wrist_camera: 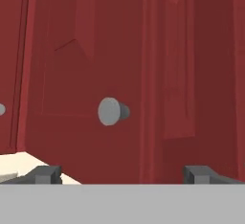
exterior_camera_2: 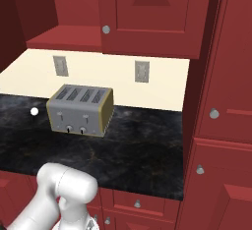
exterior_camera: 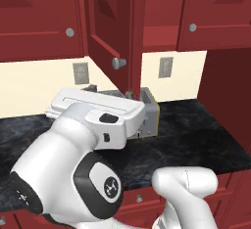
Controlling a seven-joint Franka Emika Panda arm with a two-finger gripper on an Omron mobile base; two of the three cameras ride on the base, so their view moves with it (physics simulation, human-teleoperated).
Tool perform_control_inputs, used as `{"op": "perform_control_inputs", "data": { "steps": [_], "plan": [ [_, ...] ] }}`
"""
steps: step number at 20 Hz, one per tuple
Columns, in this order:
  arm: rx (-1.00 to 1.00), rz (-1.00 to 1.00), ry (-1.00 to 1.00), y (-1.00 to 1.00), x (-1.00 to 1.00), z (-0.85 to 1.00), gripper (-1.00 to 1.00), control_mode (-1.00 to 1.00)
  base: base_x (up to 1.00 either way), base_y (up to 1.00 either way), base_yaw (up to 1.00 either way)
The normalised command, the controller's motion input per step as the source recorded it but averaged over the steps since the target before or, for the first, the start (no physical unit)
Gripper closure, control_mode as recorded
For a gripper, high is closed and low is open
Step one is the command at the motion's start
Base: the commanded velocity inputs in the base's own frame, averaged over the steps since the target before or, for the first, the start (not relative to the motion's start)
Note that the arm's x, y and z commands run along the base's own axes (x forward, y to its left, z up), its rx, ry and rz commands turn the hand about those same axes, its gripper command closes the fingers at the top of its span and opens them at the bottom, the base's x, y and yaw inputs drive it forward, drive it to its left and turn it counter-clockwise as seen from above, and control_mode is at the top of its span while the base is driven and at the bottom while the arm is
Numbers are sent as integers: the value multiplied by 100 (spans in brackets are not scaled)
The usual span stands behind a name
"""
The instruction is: Close all open cabinet doors.
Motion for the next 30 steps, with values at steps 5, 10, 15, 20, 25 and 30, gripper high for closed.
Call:
{"op": "perform_control_inputs", "data": {
  "steps": [5, 10, 15, 20, 25, 30],
  "plan": [
    [0, -14, -5, 33, 46, -5, -100, -100, 0, 0, 0],
    [0, -18, -2, 7, 34, -4, -100, -100, 0, 0, 0],
    [0, -18, 0, 0, 11, -9, -100, -100, 0, 0, 0],
    [0, -15, 0, -5, 19, 0, -100, -100, 0, 0, 0],
    [0, -8, 0, -23, 8, 0, -100, -100, 0, 0, 0],
    [0, -3, 0, -35, 0, 0, -100, -100, 0, 0, 0]
  ]
}}
